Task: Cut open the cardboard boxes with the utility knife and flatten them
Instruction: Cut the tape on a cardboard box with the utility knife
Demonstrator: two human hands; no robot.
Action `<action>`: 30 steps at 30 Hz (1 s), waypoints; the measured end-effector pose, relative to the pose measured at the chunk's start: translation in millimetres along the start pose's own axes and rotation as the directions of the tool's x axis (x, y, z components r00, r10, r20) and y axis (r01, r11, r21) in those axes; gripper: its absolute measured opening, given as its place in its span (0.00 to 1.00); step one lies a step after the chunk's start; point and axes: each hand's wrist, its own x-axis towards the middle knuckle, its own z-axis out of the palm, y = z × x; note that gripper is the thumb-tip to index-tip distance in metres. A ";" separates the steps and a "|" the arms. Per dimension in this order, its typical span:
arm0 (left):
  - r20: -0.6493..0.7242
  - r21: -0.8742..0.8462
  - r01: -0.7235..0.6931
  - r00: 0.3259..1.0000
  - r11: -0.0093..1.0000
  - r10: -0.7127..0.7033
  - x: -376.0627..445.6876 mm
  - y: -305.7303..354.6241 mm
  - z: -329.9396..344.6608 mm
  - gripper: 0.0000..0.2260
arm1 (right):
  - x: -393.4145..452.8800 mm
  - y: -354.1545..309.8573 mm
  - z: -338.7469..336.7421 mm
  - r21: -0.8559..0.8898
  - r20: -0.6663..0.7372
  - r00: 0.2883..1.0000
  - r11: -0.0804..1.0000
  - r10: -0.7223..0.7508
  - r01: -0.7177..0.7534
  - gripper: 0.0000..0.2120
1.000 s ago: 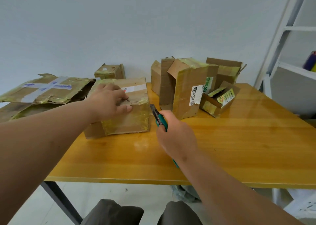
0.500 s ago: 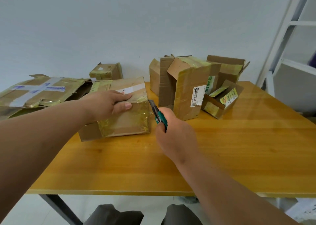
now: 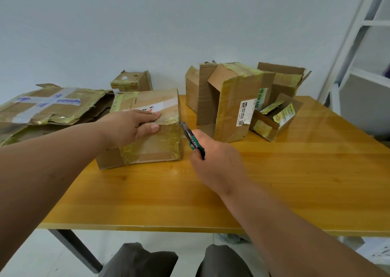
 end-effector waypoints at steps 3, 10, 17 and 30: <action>-0.007 -0.014 0.005 1.000 1.000 -0.005 -0.2 0.5 1.5 0.24 | -2.2 0.4 -1.9 0.000 0.017 1.000 1.000 -0.004 0.004 0.24; -0.002 0.003 0.022 1.000 1.000 -0.022 -2.8 2.4 3.0 0.24 | -6.1 0.8 -3.4 -0.078 -0.002 0.999 0.996 -0.053 0.053 0.24; 0.018 0.012 0.046 0.999 0.999 -0.046 -6.1 5.1 1.3 0.28 | -8.3 2.9 -1.1 -0.140 0.071 0.996 0.988 -0.049 0.059 0.19; -0.033 -0.102 0.054 0.998 0.993 -0.058 -1.1 7.6 -44.4 0.23 | -5.7 5.6 -5.0 -0.035 -0.101 0.992 0.997 -0.072 0.068 0.22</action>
